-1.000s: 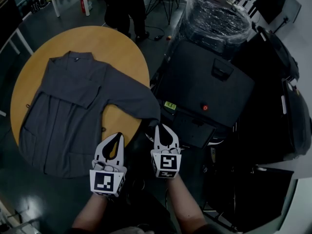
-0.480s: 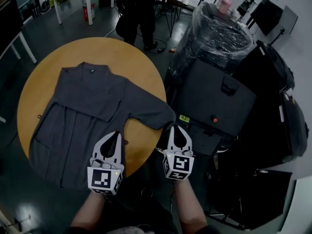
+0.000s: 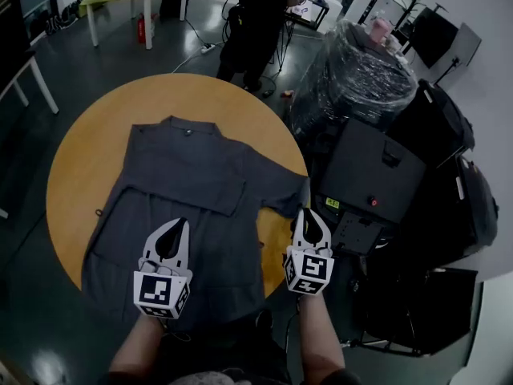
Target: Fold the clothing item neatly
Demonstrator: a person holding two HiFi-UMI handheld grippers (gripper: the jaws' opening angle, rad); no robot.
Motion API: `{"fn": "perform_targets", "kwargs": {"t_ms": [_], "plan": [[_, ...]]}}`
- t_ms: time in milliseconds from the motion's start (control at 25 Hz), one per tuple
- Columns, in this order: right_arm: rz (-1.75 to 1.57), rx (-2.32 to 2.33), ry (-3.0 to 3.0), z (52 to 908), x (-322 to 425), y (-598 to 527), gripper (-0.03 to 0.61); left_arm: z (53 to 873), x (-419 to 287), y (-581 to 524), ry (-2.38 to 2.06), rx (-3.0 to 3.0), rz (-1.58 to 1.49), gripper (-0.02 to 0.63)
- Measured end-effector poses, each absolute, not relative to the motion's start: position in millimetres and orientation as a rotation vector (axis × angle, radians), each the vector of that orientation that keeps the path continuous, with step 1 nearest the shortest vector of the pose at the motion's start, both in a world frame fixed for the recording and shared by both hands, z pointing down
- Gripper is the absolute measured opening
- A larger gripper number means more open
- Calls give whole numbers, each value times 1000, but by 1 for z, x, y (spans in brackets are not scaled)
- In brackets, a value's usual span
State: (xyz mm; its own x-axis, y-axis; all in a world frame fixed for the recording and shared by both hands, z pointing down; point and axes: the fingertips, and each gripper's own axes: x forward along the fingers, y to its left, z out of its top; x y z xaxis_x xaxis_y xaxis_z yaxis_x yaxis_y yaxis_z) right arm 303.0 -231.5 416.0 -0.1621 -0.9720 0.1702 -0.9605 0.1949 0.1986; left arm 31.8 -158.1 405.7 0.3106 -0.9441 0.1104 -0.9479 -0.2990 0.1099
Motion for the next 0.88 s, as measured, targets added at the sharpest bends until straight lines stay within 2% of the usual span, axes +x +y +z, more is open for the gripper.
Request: {"fn": "perform_targets", "kwargs": {"t_ms": [400,720,880], "plan": [[-42,1793,-2158,437,222,-223,8,408,-52,-162,-1701,2470,95,8],[7,1769,-2208,450,200,-249,8,409,-74,-162,-1790,2410,139,8],[-94,1739,-2220,430,188,-270,6,396,-84,-168,-1841,2414,162,8]]}}
